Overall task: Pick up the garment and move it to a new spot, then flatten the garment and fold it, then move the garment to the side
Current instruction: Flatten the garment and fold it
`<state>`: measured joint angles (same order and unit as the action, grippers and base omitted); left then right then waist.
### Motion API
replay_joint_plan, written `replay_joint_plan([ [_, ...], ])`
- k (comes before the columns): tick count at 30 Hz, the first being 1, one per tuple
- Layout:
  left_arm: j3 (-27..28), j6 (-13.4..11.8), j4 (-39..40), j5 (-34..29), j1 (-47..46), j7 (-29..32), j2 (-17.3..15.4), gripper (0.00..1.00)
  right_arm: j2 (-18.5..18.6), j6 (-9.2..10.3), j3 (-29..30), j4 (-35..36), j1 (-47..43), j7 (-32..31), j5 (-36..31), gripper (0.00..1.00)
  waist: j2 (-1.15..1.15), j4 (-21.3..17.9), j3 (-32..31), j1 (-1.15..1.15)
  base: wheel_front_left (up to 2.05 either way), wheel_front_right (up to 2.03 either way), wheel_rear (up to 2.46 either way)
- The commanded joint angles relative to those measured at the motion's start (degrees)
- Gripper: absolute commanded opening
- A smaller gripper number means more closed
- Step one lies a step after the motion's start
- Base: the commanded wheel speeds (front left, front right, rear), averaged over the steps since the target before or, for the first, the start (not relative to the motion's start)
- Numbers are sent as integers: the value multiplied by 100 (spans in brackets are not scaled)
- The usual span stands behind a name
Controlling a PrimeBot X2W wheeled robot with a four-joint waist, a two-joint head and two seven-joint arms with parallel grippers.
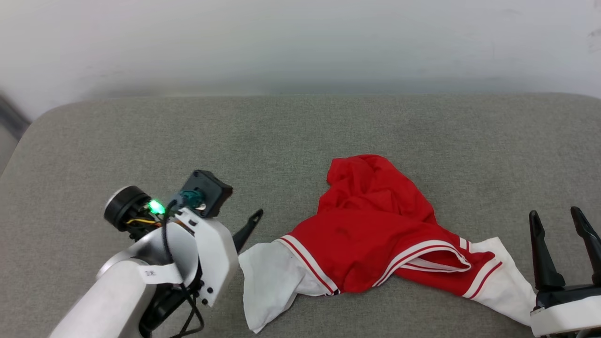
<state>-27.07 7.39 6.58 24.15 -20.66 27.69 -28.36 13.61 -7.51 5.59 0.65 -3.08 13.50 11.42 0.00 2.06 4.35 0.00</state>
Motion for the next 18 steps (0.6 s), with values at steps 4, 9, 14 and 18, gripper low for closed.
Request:
replay_joint_plan([
  [4, -720, -3, 241, 634, -319, 759, -376, 100, -90, 4, 17, 121, -19, -30, -109, 100, 0, -79, 97, 0, 0, 0, 0],
  [9, -1636, -2, 299, 1225, -545, 1323, -770, 100, -113, 4, 4, 182, 76, -56, -161, 100, 0, -191, 237, 0, 0, 0, 0],
  [14, -2357, -1, -43, 1533, -630, 1451, -988, 100, -117, 4, -16, 250, 218, -86, -209, 100, 0, -325, 549, 0, 0, 0, 0],
  [18, -2779, -1, -484, 1522, -721, 1364, -1018, 100, -108, 4, -15, 324, 386, -112, -235, 100, 0, -408, 909, 0, 0, 0, 0],
])
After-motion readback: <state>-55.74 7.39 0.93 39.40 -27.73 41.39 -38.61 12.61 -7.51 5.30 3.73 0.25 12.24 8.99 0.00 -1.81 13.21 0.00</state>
